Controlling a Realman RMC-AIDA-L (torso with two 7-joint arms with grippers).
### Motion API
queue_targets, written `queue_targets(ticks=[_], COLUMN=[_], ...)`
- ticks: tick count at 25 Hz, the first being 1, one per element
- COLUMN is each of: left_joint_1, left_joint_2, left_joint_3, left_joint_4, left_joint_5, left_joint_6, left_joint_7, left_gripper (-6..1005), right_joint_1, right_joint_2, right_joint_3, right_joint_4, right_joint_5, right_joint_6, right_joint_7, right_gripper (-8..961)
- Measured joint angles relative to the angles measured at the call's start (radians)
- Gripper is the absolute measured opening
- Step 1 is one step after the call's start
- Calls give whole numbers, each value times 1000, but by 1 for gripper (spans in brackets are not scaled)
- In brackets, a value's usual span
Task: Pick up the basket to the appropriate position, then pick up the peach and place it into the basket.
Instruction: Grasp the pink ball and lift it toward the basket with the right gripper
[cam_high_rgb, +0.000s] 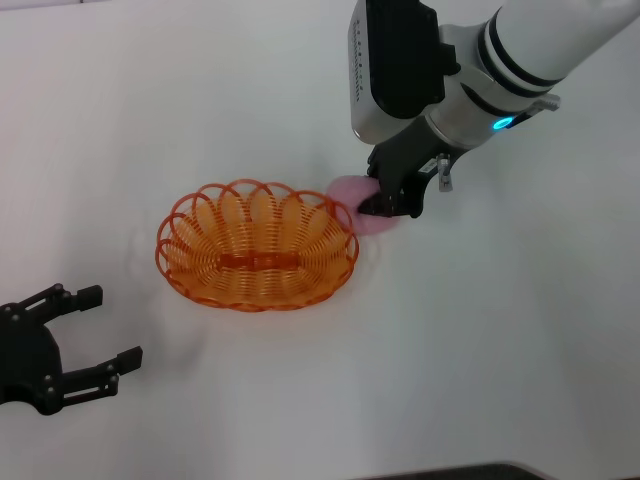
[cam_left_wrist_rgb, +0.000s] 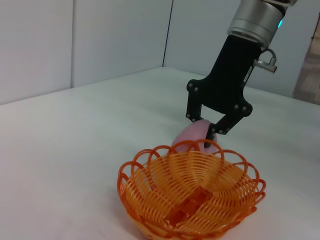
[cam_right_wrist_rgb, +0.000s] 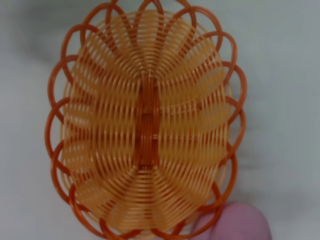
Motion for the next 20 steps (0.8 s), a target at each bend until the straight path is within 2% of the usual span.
queue_targets(ticks=[20], left_joint_1=[-2], left_joint_2=[0], left_joint_3=[0], left_joint_4=[2], left_joint_5=[3], left_joint_6=[-1], left_joint_7=[-1], left_gripper=[885], right_joint_1=[0], right_joint_2=[0], right_joint_3=[0], right_joint_4=[-3], right_joint_5=[-1], right_joint_6=[-4], right_joint_7=[0], right_gripper=[108])
